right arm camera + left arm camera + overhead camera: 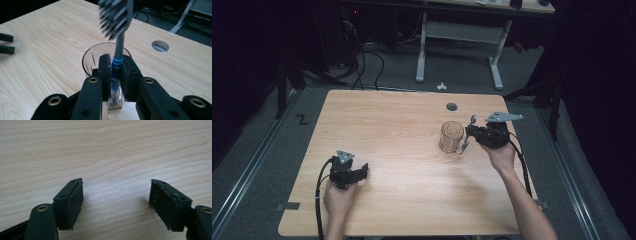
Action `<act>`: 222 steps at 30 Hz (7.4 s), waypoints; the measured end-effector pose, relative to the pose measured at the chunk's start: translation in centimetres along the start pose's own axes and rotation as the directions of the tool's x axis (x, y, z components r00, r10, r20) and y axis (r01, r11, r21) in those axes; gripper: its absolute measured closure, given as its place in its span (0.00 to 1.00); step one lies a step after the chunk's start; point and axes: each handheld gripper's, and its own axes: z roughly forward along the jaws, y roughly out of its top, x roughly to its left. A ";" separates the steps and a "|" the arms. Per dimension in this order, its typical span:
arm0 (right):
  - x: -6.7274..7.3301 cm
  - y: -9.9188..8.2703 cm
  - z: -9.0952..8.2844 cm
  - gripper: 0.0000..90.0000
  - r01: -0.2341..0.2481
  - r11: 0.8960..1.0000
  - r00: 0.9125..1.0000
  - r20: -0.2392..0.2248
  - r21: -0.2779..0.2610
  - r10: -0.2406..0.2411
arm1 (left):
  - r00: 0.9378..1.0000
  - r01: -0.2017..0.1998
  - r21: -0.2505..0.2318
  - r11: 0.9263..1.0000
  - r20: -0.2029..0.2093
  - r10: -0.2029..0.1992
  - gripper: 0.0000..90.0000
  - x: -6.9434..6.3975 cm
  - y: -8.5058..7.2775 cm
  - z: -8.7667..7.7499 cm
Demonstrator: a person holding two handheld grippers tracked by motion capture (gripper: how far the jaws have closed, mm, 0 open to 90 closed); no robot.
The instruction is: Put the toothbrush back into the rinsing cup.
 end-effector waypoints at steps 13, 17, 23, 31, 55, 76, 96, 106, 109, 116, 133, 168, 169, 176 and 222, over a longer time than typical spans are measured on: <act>0.0 -0.5 0.5 0.89 0.001 1.000 1.000 0.001 0.022 -0.001 | 1.000 0.000 0.000 1.000 0.000 0.000 0.31 0.0 0.0 0.0; 0.0 -0.6 0.7 0.89 -0.004 1.000 1.000 0.001 0.028 0.004 | 1.000 0.000 0.000 1.000 0.000 0.000 0.31 0.0 0.0 0.0; 0.0 -0.7 1.1 0.89 -0.004 0.999 1.000 0.003 0.036 0.004 | 1.000 0.000 0.000 1.000 0.000 0.000 0.31 0.0 0.0 0.0; -0.1 -0.8 1.4 0.89 -0.008 0.999 1.000 0.001 0.048 0.008 | 1.000 0.000 0.000 1.000 0.000 0.000 0.31 0.0 0.0 0.0; -0.1 -1.1 2.2 0.87 -0.006 0.997 1.000 -0.008 0.079 0.007 | 1.000 0.000 0.000 1.000 0.000 0.000 0.31 0.0 0.0 0.0; 0.2 -1.0 0.6 0.65 -0.010 0.999 0.999 0.034 0.033 0.009 | 1.000 -0.001 0.000 1.000 -0.001 0.001 0.31 0.0 0.0 0.0; -0.4 -1.9 -1.4 0.67 -0.032 0.999 0.998 0.053 -0.002 0.032 | 1.000 -0.004 0.000 1.000 -0.003 0.004 0.31 0.0 0.0 0.0; -0.3 -1.8 -2.2 0.67 -0.027 1.000 0.998 0.049 -0.008 0.027 | 1.000 -0.004 0.001 1.000 -0.003 0.004 0.31 -0.1 0.0 0.0; -0.4 -1.9 -2.4 0.67 -0.028 1.000 0.998 0.051 -0.009 0.029 | 1.000 -0.004 0.001 1.000 -0.003 0.004 0.31 -0.1 0.0 0.0; -0.3 -2.0 -2.9 0.67 -0.024 1.000 0.998 0.050 -0.016 0.025 | 1.000 -0.005 0.001 1.000 -0.004 0.005 0.31 -0.1 0.0 0.0; -0.7 -2.9 -4.1 0.68 -0.029 0.999 0.998 0.062 -0.020 0.030 | 1.000 -0.007 0.002 1.000 -0.007 0.007 0.32 -0.1 0.0 0.0; -0.3 -5.1 -5.8 0.68 -0.065 0.996 0.996 0.056 -0.053 0.068 | 1.000 -0.007 0.002 1.000 -0.007 0.007 0.32 -0.1 0.0 0.0; -0.3 -5.2 -5.7 0.67 -0.067 0.996 0.996 0.056 -0.053 0.070 | 1.000 -0.007 0.002 1.000 -0.008 0.007 0.32 -0.1 0.0 0.0; -0.4 -5.9 -5.9 0.68 -0.081 0.995 0.995 0.056 -0.052 0.084 | 1.000 -0.008 0.002 1.000 -0.008 0.008 0.32 -0.1 0.0 0.0; -1.3 -9.4 -4.3 0.69 -0.139 0.990 0.987 0.087 0.012 0.137 | 1.000 -0.010 0.003 1.000 -0.011 0.010 0.32 -0.2 0.0 0.0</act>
